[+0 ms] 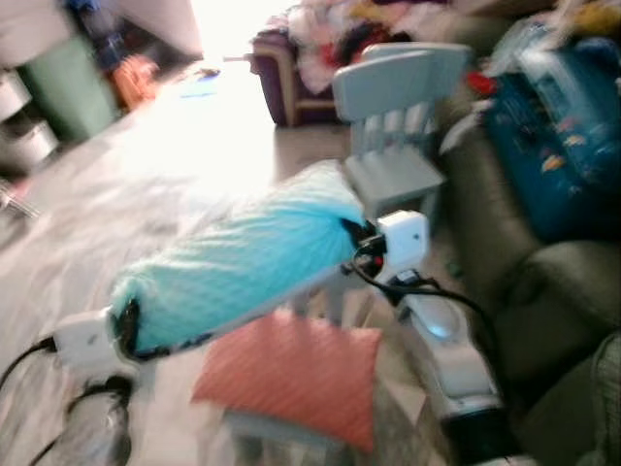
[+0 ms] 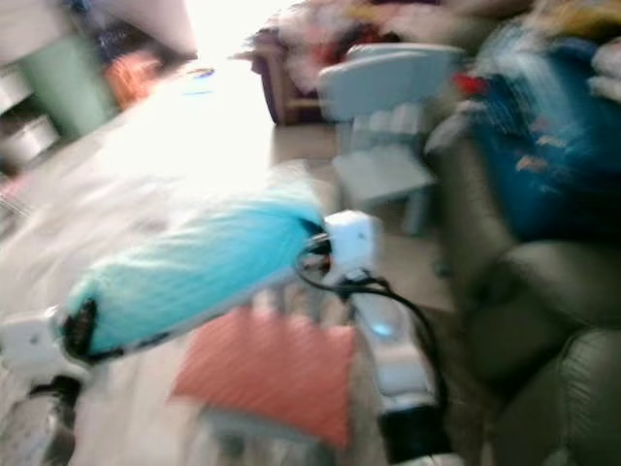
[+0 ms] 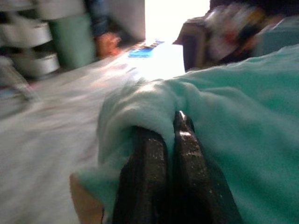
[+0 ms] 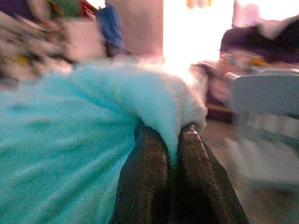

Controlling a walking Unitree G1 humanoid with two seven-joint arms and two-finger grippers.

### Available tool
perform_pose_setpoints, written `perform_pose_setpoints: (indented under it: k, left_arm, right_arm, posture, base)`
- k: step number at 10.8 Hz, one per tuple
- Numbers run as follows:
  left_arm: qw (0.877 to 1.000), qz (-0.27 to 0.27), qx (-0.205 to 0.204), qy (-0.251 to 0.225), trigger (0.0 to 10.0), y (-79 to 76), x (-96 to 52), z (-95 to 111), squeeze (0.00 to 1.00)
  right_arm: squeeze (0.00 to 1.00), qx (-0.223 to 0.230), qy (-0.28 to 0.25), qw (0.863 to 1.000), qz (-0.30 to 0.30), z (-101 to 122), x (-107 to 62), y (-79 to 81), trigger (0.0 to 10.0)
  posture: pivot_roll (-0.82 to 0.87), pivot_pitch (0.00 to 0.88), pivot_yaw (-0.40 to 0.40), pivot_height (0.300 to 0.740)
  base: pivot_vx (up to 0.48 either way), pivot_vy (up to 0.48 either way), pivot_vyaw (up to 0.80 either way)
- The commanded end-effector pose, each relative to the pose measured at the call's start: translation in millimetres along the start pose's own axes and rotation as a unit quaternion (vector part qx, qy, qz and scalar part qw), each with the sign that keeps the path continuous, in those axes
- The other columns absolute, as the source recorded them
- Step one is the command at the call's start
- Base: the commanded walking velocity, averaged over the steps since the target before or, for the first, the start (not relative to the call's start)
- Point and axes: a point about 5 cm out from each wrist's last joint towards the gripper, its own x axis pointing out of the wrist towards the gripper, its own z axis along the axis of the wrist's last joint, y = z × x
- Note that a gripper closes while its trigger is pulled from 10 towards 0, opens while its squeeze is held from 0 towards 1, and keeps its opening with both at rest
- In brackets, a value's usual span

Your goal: Move the pillow to the sofa

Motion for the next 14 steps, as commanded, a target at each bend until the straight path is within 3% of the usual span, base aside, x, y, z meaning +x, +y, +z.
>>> perform_pose_setpoints:
  k: [1, 5, 7, 9, 14]
  left_arm:
    - [1.0, -0.004, 0.006, 0.005, 10.0, -0.7, -1.0, 0.3, 0.0]
    - [0.998, 0.054, 0.009, 0.023, 10.0, 1.5, 8.5, 7.9, 0.0]
    - [0.993, 0.098, 0.038, 0.054, 10.0, 10.6, 11.6, 7.1, 0.0]
    - [0.998, 0.051, 0.004, 0.044, 10.0, 3.7, 9.9, 8.8, 0.0]
    - [0.998, 0.041, -0.031, 0.031, 10.0, -6.1, 5.1, 14.8, 0.0]
  right_arm:
    - [0.0, 0.005, 0.001, 1.0, -0.027, -1.2, -4.6, -11.2, 10.0]
    - [0.0, 0.005, -0.001, 1.0, -0.025, 0.7, -3.6, -10.7, 10.0]
    - [0.0, 0.005, 0.0, 1.0, -0.024, 1.2, -3.0, -10.9, 10.0]
    - [0.0, 0.003, 0.003, 1.0, -0.024, 1.1, -3.4, -12.2, 10.0]
    - [0.0, 0.005, 0.02, 1.0, -0.015, -1.8, -6.5, -11.4, 10.0]
  posture:
    - [-0.15, 0.0, 0.082, 0.74]
    - [-0.14, 0.0, 0.077, 0.74]
    - [-0.14, 0.0, 0.074, 0.74]
    - [-0.14, 0.0, 0.068, 0.74]
    - [-0.14, 0.0, 0.054, 0.74]
  base:
    - [0.0, 0.0, 0.0]
    - [0.0, 0.0, 0.0]
    - [0.0, 0.0, 0.0]
    - [0.0, 0.0, 0.0]
    - [0.0, 0.0, -0.16]
